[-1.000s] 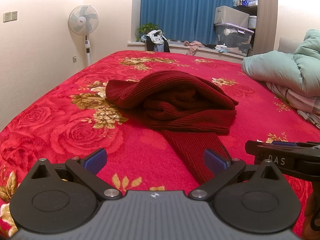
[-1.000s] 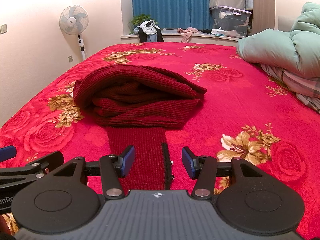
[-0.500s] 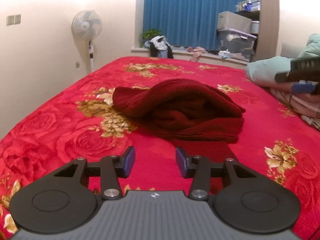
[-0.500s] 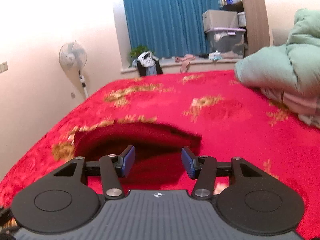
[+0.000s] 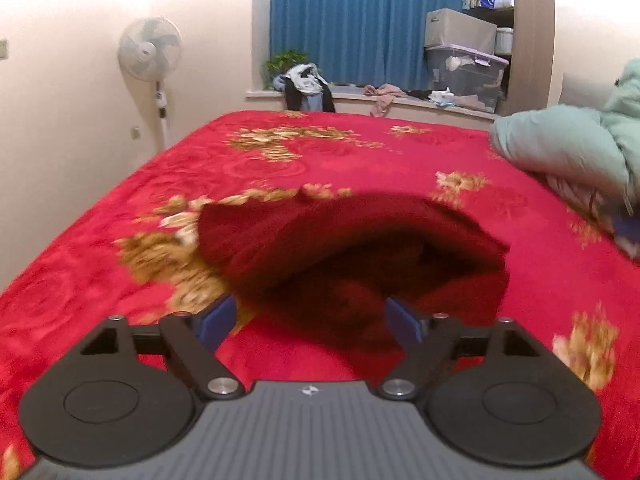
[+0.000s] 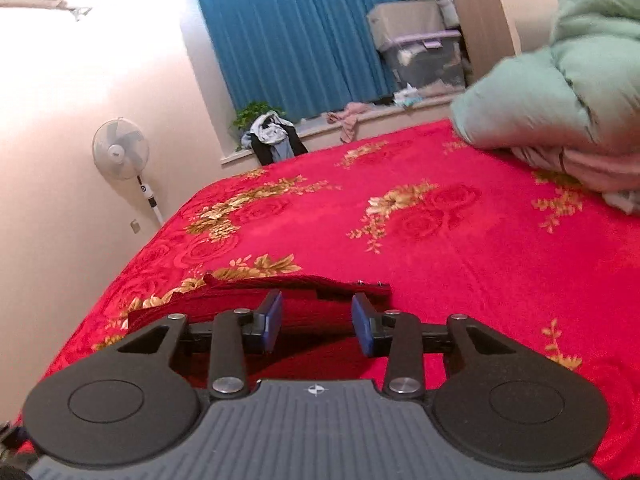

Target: Fold small clothes

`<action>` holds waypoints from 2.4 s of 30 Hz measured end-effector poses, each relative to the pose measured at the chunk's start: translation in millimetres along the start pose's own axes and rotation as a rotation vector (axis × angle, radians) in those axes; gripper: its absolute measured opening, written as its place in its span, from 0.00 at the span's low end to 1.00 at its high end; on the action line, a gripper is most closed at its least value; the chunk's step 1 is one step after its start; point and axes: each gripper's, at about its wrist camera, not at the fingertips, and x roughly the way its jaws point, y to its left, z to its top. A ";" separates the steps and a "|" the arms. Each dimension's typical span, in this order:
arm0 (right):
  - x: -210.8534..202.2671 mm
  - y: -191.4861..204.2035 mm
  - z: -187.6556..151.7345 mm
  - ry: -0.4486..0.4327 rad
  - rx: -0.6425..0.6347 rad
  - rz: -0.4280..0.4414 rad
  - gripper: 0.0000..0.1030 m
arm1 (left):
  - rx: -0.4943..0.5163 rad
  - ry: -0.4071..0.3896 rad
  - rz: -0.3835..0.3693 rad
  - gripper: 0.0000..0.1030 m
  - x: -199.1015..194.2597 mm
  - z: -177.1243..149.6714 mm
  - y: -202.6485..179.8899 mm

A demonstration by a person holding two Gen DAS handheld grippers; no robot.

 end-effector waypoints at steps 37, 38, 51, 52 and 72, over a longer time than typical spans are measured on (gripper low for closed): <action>27.4 0.1 -17.0 0.105 0.001 -0.045 0.40 | -0.097 0.150 -0.047 0.10 -25.8 -52.7 219.4; 29.7 1.0 -18.2 0.113 0.003 -0.040 0.40 | -0.093 0.155 -0.075 0.23 -21.6 -50.9 212.3; 86.5 11.2 -95.0 0.591 0.030 0.125 0.42 | 0.008 0.157 -0.302 0.80 41.4 -28.1 85.4; 88.6 12.4 -99.2 0.603 0.012 0.109 0.42 | 0.020 0.159 -0.291 0.80 46.7 -27.9 80.6; 71.2 7.9 -107.4 0.480 0.026 0.056 0.15 | 0.033 0.153 -0.318 0.36 45.8 -25.9 79.3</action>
